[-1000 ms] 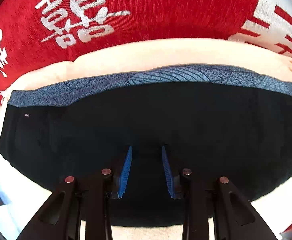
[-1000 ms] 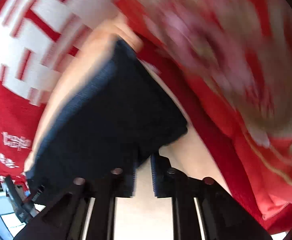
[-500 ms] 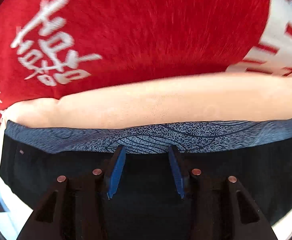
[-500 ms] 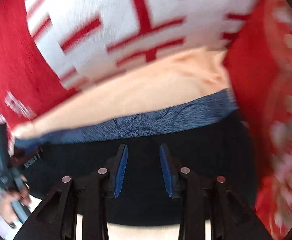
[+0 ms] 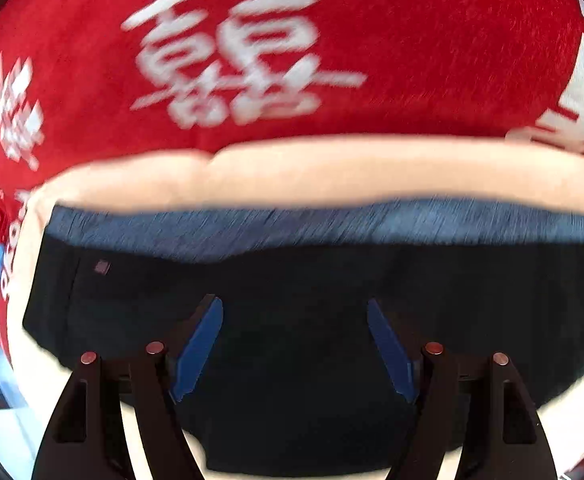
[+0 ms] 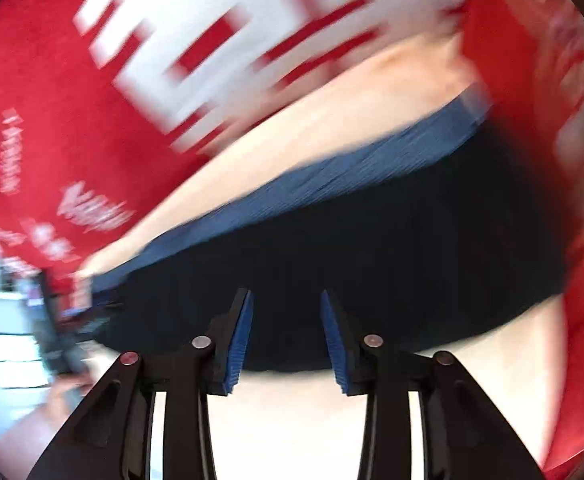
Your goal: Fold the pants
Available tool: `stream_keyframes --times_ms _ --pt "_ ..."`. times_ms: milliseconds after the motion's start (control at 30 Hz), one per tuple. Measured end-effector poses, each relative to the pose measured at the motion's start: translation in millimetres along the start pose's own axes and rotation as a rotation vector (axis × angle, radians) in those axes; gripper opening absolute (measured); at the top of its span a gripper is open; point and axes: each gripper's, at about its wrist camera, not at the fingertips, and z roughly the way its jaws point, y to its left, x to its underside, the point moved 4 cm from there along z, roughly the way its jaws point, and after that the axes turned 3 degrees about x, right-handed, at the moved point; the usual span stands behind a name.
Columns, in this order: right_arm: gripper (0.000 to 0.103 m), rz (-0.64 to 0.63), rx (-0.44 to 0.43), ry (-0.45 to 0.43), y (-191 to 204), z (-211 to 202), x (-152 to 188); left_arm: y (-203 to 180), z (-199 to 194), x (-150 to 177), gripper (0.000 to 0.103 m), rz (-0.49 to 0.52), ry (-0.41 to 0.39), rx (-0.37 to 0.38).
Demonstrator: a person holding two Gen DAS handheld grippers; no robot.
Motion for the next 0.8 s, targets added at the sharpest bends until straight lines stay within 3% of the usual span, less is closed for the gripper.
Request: stream_keyframes --times_ms 133,300,500,633,733,800 --pt "0.044 0.030 -0.209 0.145 72.4 55.9 56.4 30.0 -0.7 31.6 0.076 -0.018 0.045 0.019" --pt "0.044 0.046 -0.304 0.274 156.6 137.3 115.5 84.7 5.3 49.5 0.076 -0.010 0.053 0.041" --pt "0.044 0.123 -0.330 0.277 201.2 201.4 143.8 155.5 26.2 40.7 0.076 0.025 0.015 0.013" --pt "0.044 0.171 -0.351 0.254 200.3 206.3 148.5 180.2 50.1 50.7 0.076 0.020 0.045 0.022" --pt "0.044 0.244 -0.376 0.223 198.6 214.3 141.4 183.5 48.9 57.9 0.076 0.023 0.000 0.057" --pt "0.009 0.277 -0.339 0.215 197.7 219.6 132.7 184.3 44.3 60.5 0.076 0.018 -0.003 0.073"
